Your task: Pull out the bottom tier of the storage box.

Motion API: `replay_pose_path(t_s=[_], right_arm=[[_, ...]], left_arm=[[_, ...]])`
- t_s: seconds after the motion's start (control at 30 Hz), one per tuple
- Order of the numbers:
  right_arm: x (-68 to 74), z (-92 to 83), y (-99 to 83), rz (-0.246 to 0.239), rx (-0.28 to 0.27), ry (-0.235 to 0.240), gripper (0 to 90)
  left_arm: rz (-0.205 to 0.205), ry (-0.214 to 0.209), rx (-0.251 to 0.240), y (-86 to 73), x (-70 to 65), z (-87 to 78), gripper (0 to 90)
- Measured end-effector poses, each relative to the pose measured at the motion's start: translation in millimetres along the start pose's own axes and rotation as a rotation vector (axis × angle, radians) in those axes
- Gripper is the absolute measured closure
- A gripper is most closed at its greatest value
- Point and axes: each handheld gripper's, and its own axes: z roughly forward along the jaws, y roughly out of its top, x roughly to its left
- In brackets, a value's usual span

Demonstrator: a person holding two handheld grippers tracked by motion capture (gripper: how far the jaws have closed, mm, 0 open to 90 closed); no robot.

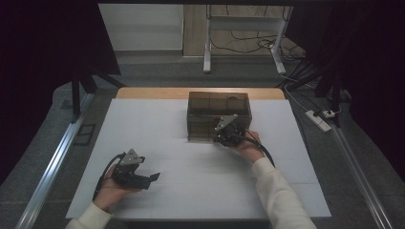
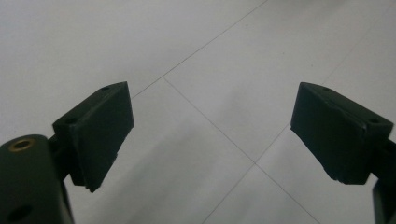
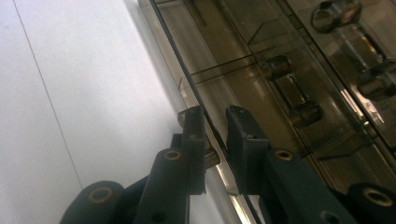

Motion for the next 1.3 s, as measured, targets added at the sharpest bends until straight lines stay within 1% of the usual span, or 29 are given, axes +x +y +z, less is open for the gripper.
replay_pose_path(t_s=[0.07,0.33,0.7,1.3], right_arm=[[0.5,0.0,0.1,-0.005,0.003,-0.003,77.0],[1.5,-1.2,0.0,-0.030,0.008,0.020,78.1],[3.5,-2.3,-0.1,-0.058,0.012,0.033,79.4],[5.8,-5.4,0.4,-0.087,0.023,0.068,81.8]], left_arm=[[0.001,-0.001,0.002,0.0,-0.2,0.2,12.4],[0.000,-0.002,0.002,0.0,-0.3,0.1,12.4],[0.000,-0.002,0.003,-0.1,-0.2,0.1,12.4],[0.004,-0.002,0.008,-0.1,-0.2,0.4,12.4]])
